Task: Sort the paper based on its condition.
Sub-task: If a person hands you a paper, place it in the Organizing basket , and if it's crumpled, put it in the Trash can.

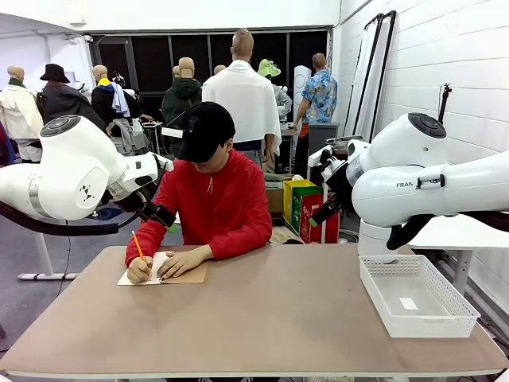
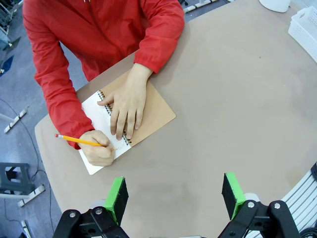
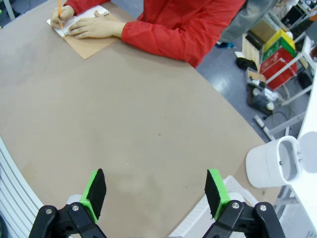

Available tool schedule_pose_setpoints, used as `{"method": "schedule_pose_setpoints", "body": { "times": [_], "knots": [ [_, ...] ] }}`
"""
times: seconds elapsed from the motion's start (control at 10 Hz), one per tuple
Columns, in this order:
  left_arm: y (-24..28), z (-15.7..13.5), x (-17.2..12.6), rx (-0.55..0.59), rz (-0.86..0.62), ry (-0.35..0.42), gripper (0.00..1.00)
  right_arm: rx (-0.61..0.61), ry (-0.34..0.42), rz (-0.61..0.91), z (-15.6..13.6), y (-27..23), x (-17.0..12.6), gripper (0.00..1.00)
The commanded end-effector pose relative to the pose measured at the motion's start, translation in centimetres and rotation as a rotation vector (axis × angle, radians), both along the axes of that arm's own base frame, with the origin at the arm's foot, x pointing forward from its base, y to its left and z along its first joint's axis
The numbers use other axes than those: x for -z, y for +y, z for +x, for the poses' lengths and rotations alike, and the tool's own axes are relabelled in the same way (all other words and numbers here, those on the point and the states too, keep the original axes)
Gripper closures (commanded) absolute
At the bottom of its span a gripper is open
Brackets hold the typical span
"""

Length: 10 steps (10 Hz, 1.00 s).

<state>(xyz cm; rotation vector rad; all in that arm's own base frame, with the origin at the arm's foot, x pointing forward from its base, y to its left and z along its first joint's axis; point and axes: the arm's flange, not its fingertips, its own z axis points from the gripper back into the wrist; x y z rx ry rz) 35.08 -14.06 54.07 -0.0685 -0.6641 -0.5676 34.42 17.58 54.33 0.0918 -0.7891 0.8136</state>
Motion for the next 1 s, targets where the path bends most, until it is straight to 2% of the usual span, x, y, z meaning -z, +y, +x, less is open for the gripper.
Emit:
{"method": "schedule_pose_setpoints", "body": {
  "times": [0.0,0.9],
  "knots": [
    [0.04,0.01,-0.07,-0.001,-0.002,-0.005,0.00,-0.003,0.006,0.008,0.07,-0.06,0.07,0.00],
    [0.04,0.01,-0.07,-0.001,-0.002,-0.005,0.00,-0.003,0.006,0.008,0.07,-0.06,0.07,0.00]
  ]
}}
